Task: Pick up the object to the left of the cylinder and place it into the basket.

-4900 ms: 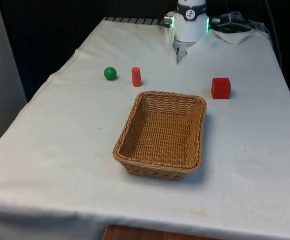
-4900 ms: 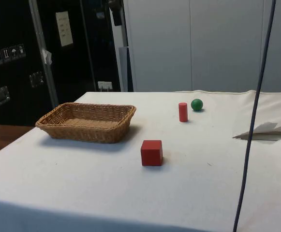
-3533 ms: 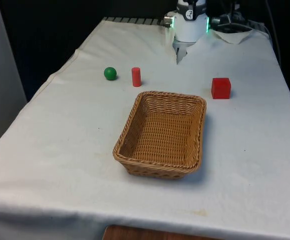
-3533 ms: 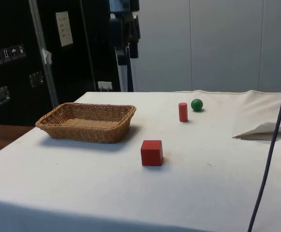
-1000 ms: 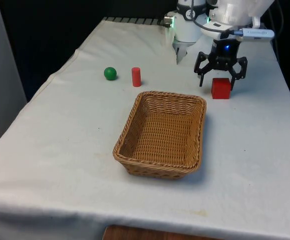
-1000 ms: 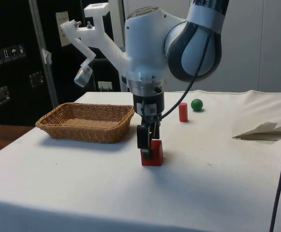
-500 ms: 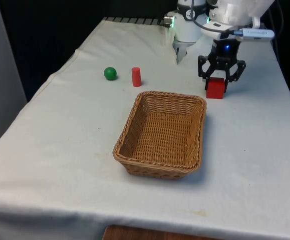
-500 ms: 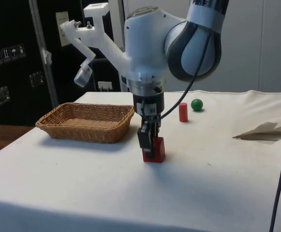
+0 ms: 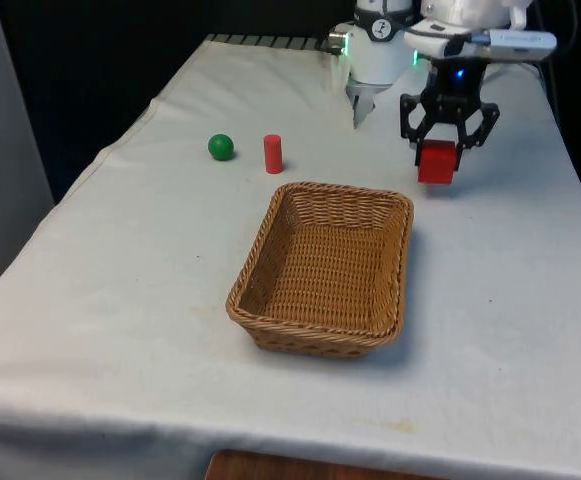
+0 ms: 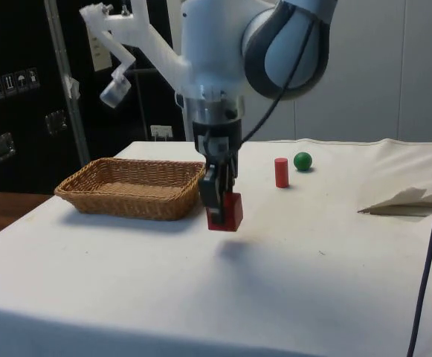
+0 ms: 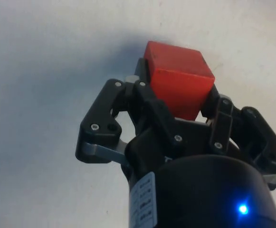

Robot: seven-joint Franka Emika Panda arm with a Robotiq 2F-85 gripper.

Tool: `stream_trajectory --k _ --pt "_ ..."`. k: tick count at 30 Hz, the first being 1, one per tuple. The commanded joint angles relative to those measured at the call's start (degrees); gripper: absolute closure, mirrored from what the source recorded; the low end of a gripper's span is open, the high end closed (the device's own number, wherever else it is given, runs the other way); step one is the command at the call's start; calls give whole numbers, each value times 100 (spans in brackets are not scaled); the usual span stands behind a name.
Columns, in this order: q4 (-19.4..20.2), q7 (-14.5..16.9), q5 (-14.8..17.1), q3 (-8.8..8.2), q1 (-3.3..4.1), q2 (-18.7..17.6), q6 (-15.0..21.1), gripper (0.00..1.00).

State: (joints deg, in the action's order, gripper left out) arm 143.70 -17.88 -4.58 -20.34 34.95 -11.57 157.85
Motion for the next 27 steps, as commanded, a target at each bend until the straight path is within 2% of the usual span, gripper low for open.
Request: stream_trajectory --k 1,6,7,8,15,18,19,27 --pt "-46 -69 -92 -57 23 57 -103 100" --pt "-149 -69 -92 -74 6 246 -338 100" --pt "-126 0 -6 -34 -6 241 -286 100" --pt "-178 -63 -92 -80 6 281 -384 100" --pt "-378 -40 -86 -138 -34 527 -733 100" --pt "-367 6 -11 -115 -34 510 -688 100" --pt "-447 -34 -80 -160 -40 607 -837 100" --pt "-688 6 -52 -246 -63 728 -1112 100"
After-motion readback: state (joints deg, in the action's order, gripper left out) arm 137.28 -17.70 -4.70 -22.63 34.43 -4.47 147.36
